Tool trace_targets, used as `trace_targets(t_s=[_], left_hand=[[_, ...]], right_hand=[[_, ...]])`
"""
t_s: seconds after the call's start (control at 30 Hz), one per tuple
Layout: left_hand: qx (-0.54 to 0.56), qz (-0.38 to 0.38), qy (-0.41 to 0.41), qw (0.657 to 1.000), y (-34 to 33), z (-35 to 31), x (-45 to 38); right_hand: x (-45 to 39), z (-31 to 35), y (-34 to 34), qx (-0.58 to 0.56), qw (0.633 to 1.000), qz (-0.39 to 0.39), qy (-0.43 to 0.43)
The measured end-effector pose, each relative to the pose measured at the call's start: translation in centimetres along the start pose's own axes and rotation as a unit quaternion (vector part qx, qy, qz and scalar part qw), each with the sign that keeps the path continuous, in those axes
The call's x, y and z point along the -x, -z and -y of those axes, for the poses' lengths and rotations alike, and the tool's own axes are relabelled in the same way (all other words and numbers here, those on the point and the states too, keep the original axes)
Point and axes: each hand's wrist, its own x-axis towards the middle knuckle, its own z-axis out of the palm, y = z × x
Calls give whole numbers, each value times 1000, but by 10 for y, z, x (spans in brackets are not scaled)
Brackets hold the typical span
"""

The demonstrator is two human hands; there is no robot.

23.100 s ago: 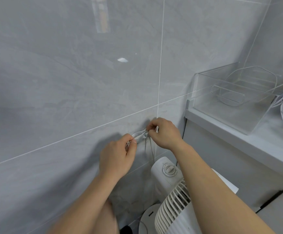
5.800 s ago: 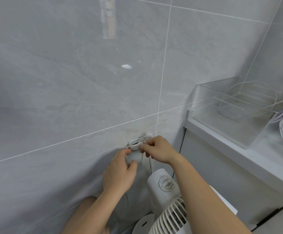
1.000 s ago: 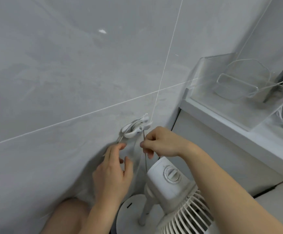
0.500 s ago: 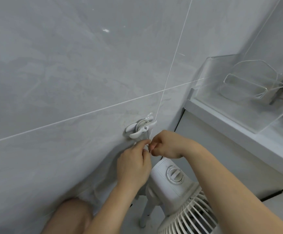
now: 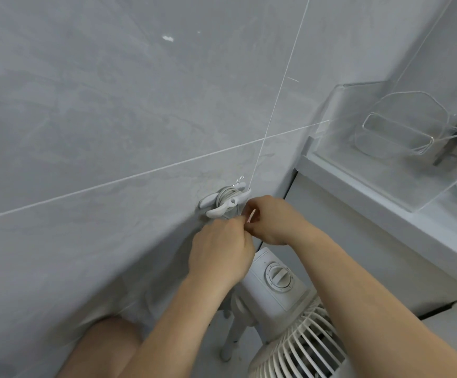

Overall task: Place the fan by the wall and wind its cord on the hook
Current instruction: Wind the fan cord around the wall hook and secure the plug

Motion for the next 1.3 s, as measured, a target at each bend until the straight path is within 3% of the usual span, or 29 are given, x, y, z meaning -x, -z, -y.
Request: trace_targets(t_s=[0.17, 0.3, 0.43, 0.57, 0.8, 1.07, 1.3], left_hand=[[46, 21, -24, 998, 5, 7, 16], [-39, 46, -34, 998, 20, 4, 32], [-91, -35, -8, 995, 40, -9, 44], [42, -172, -63, 982, 42, -12, 45], [96, -179, -108, 973, 24, 3, 32], [65, -151, -41, 986, 16, 0, 33], [1, -154, -13, 988, 10, 1, 30]], right_hand=[[-6, -7, -2, 3, 1000, 30, 0], [0, -7, 4, -15, 999, 19, -24], [4, -7, 10, -61, 997, 24, -49], [4, -11, 18, -190, 975, 87, -80], [-3, -20, 30, -342, 919, 147, -128], [-4, -7, 21, -275, 950, 57, -136], [-6, 5, 20, -341, 933, -67, -95]])
